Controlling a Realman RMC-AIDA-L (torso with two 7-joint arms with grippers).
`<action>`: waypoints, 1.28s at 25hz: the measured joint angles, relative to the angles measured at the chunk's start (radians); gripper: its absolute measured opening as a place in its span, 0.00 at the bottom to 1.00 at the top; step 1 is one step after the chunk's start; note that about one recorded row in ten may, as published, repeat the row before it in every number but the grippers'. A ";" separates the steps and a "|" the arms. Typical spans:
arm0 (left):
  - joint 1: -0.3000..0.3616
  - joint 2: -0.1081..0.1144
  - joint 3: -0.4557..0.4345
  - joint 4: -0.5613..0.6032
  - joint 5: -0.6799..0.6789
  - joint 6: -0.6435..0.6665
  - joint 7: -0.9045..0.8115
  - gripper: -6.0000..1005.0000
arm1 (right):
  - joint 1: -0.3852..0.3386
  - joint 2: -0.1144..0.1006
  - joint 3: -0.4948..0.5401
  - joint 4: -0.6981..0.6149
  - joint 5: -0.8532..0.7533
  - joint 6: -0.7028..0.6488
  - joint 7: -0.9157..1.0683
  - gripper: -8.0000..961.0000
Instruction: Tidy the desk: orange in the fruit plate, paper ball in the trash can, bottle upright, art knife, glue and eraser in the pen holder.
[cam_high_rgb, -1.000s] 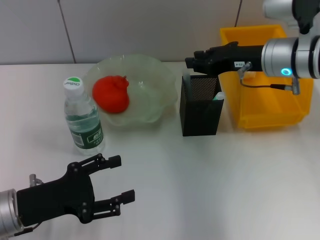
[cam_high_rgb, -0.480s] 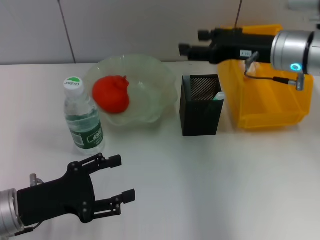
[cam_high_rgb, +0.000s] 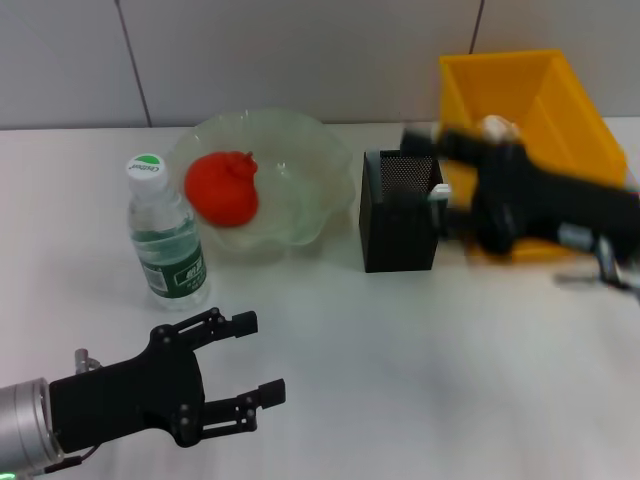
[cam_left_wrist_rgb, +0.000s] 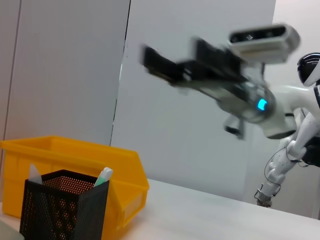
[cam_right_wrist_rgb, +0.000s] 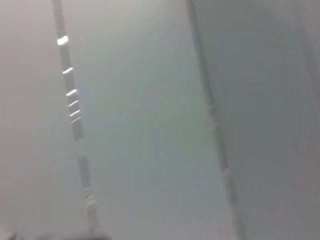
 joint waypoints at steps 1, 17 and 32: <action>-0.001 0.000 0.000 0.000 0.001 0.000 -0.001 0.84 | -0.005 -0.011 0.000 0.019 -0.040 -0.037 -0.003 0.77; -0.021 0.003 0.028 -0.014 0.045 -0.027 -0.017 0.84 | -0.027 0.011 0.000 0.091 -0.405 0.035 -0.028 0.77; -0.037 0.004 0.025 -0.005 0.082 -0.034 -0.051 0.84 | -0.032 0.013 0.000 0.101 -0.406 0.055 -0.051 0.77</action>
